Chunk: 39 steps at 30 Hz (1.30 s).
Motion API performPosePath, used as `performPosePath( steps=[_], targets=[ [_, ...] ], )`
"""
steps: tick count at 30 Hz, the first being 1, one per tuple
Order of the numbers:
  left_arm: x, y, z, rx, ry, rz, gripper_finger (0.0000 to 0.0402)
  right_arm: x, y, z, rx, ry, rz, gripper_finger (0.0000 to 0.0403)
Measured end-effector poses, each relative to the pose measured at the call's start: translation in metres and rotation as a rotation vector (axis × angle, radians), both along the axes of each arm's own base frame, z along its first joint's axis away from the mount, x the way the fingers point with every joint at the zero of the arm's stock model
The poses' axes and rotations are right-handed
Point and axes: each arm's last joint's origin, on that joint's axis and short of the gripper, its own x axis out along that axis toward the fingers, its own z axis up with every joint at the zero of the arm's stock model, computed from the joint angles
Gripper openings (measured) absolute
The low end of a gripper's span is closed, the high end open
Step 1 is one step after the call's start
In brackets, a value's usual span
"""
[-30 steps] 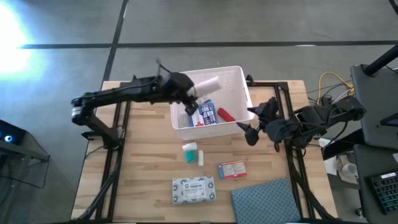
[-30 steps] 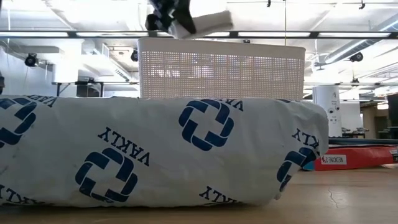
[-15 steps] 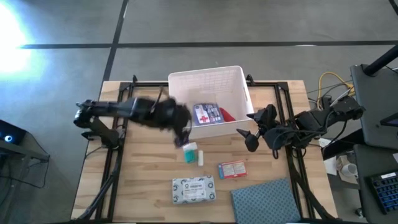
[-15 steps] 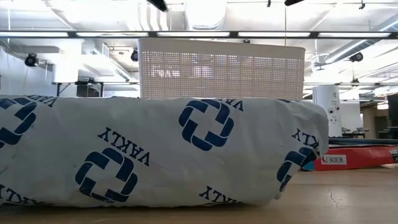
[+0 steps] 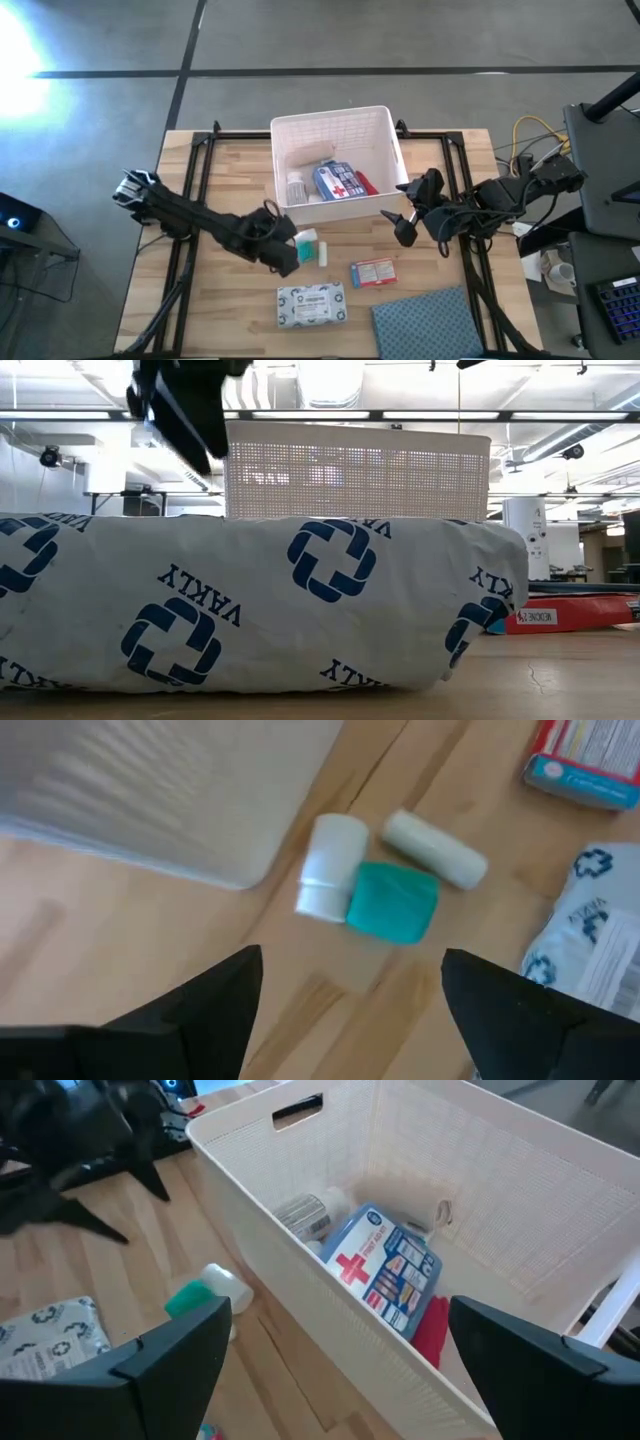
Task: Pick & place medical supplies in basket/bin
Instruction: Put the white pill bottle into the white bin
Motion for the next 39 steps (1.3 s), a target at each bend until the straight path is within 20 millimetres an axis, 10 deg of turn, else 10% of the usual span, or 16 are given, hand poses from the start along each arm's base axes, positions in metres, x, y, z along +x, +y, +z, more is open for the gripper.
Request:
performPosePath(
  steps=[11,39],
  targets=[
    [0.008,0.003,-0.065,0.025,-0.251,0.064,0.0285,-0.001,0.0,-0.001,0.015,0.021,0.017,0.0363],
    [-0.015,0.024,-0.134,0.131,-0.377,-0.068,0.0285,-0.002,0.0,-0.003,0.031,0.028,0.0,0.0363]
  ],
)
